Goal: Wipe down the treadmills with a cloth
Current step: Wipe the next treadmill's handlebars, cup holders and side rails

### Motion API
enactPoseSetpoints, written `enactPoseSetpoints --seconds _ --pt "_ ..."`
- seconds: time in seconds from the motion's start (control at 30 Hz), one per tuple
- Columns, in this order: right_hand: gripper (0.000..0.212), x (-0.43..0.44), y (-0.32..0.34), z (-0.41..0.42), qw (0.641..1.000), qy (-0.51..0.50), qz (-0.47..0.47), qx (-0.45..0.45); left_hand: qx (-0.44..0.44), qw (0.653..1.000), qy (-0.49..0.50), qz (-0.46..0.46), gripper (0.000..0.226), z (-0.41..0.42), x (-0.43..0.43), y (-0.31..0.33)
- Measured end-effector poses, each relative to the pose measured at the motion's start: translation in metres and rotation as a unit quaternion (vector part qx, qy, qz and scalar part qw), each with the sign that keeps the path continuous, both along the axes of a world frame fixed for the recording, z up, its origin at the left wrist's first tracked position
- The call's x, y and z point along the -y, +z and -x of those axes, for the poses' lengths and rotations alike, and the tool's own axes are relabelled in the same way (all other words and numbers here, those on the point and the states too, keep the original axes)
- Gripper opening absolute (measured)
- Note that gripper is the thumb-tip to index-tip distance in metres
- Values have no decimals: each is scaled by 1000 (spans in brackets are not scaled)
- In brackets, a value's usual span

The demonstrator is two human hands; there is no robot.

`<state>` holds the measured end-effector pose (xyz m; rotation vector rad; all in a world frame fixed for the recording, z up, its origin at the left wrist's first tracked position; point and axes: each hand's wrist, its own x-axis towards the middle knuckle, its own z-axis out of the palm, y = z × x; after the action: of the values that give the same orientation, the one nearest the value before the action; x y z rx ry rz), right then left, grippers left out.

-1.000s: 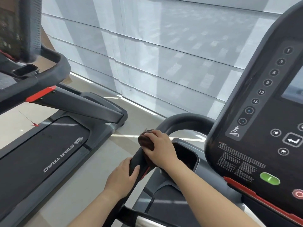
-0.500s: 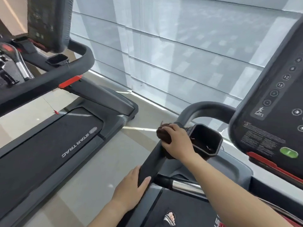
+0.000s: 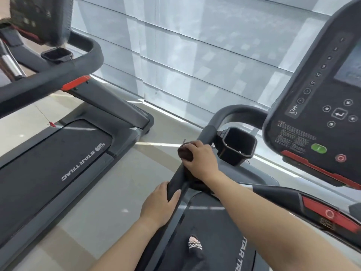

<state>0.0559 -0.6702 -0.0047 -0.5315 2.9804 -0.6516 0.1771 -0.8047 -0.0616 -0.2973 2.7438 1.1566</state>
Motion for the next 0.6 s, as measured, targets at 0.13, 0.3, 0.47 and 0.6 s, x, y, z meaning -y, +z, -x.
enactPoseSetpoints --seconds 0.13,0.3,0.47,0.6 --pt "44 -9 -4 -2 994 64 79 -26 6 1000 0 0 49 2 1 1" --pt "46 -16 -7 8 992 85 43 -81 25 1000 10 -8 46 4 -1 3" --pt "64 -31 -20 11 984 175 7 -13 43 999 22 -13 39 5 -2 3" --pt "50 -35 -27 15 973 225 4 -56 53 998 36 -1 47 4 -3 3"
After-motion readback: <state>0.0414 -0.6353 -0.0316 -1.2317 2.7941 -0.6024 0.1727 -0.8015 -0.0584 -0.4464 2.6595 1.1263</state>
